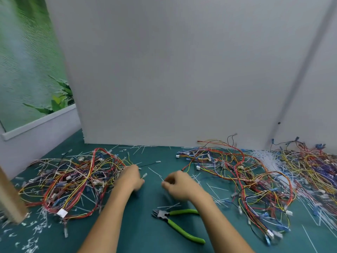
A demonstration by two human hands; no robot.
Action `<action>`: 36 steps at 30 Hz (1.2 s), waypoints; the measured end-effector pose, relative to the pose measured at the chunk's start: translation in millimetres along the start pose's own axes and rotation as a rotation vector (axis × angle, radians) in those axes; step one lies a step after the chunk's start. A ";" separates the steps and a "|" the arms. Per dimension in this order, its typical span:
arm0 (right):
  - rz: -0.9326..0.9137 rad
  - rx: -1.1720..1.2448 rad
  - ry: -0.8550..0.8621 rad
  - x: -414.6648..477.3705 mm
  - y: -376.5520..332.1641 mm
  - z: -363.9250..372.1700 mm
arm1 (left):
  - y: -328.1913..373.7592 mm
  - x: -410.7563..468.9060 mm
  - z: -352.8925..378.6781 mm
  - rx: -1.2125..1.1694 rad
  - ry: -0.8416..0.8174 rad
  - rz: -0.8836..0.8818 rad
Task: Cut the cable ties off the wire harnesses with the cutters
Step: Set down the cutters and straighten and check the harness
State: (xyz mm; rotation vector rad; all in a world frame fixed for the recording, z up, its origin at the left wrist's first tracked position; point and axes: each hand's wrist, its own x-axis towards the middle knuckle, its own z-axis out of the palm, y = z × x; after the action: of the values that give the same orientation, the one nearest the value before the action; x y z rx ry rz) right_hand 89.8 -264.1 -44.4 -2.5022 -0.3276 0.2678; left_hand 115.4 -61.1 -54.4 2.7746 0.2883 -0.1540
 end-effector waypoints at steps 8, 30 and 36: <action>-0.137 0.307 0.098 0.6 -0.1 13.8 | 37.4 -32.5 -37.9 -0.542 0.178 0.516; -0.001 1.214 -0.006 -14.5 23.1 -55.4 | -36.7 4.5 -26.1 -0.148 0.027 -0.059; -0.144 1.395 0.538 -23.0 51.4 -104.1 | -39.5 12.6 -8.8 -0.193 0.074 -0.090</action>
State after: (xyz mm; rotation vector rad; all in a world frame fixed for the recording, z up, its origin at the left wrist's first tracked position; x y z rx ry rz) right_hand 104.2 -367.3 11.8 -1.0868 -0.0315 -0.2057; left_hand 119.6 -19.4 -60.9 2.5812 0.4237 -0.0433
